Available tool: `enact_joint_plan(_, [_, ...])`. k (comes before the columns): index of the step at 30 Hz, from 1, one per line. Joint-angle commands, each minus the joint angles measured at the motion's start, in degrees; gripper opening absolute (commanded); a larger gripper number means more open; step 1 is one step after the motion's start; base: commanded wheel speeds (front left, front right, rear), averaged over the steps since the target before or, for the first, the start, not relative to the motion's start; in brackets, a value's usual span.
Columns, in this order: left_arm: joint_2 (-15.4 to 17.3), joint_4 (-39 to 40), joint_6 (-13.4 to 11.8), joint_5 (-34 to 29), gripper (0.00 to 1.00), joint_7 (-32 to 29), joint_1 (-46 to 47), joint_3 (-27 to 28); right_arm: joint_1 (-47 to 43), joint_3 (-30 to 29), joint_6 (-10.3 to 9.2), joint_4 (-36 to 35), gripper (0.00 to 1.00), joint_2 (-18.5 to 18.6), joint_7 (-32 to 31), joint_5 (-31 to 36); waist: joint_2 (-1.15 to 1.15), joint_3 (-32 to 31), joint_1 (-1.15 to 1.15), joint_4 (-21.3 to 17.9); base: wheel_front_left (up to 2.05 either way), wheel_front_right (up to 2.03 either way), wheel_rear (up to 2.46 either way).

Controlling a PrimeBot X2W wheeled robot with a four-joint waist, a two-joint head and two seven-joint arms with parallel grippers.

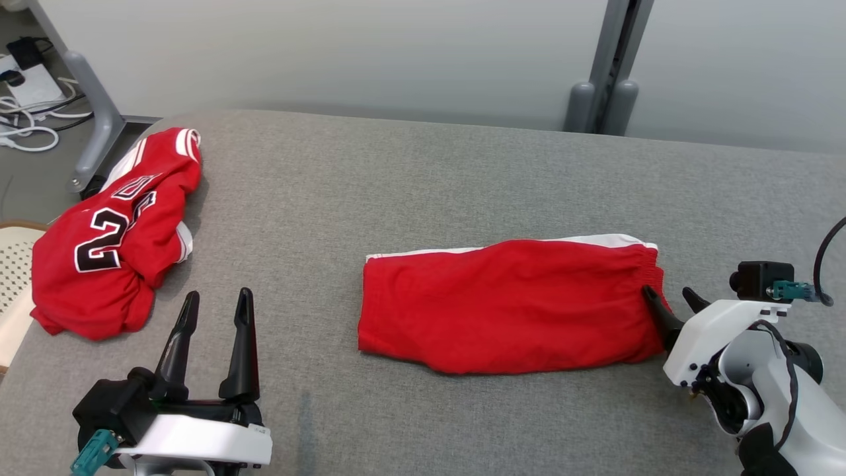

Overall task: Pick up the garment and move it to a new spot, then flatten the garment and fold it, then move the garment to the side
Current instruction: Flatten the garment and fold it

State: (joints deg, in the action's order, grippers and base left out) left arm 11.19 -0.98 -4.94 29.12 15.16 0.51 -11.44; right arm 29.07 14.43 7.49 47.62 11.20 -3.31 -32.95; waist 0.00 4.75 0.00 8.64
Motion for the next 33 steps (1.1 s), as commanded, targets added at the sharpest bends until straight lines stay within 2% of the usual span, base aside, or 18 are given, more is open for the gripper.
enact_joint_plan(1, [-0.2,-0.2,0.4,-0.4,1.00,0.1,0.8,0.4,0.4,-0.3,0.02,0.5,1.00,0.5,-0.3,-0.3,0.00,0.1,0.00,0.4,0.00,0.00,0.00])
enact_joint_plan(13, [-1.6,-2.0,2.1,-2.3,1.00,0.1,1.0,0.6,2.3,-3.5,0.02,9.5,1.00,-0.6,-5.3,-2.3,0.00,0.0,0.00,2.8,0.00,0.00,0.00])
enact_joint_plan(25, [-1.1,-2.3,2.2,-2.7,1.00,-0.2,1.9,-0.3,2.1,-4.0,0.02,10.8,1.00,-2.1,-7.9,-9.9,0.00,0.8,0.00,4.0,0.00,0.00,0.00])
enact_joint_plan(26, [-1.1,-2.4,2.2,-2.6,1.00,-0.2,1.9,-0.3,2.0,-3.8,0.02,11.0,0.89,-2.4,-8.4,-10.4,0.00,0.7,0.00,4.0,0.00,0.00,0.00])
enact_joint_plan(27, [-1.0,-2.4,2.1,-2.6,1.00,-0.2,1.9,-0.3,1.9,-3.6,0.02,11.1,0.49,-2.4,-8.5,-10.7,0.00,0.7,0.00,4.1,0.00,0.00,0.00])
enact_joint_plan(28, [-1.0,-2.4,2.0,-2.6,1.00,-0.3,1.8,-0.3,1.8,-3.5,0.02,10.9,0.30,-2.4,-8.4,-11.3,0.00,0.6,0.00,4.1,0.00,0.00,0.00])
enact_joint_plan(29, [-0.9,-2.3,1.9,-2.5,1.00,-0.3,1.8,-0.3,1.8,-3.4,0.02,10.6,0.30,-2.5,-8.3,-11.7,0.00,0.6,0.00,4.1,0.00,0.00,0.00])
enact_joint_plan(30, [-0.9,-2.3,1.8,-2.5,1.00,-0.3,1.8,-0.3,1.8,-3.3,0.02,10.2,0.00,-2.4,-8.1,-12.0,0.00,0.5,0.00,4.1,0.00,0.00,0.00])
enact_joint_plan(33, [-1.0,-2.4,1.7,-2.2,1.00,-0.5,1.5,-0.5,2.2,-2.9,0.02,9.3,0.00,-1.5,-6.9,-12.5,0.00,0.4,0.00,4.0,0.00,0.00,0.00])
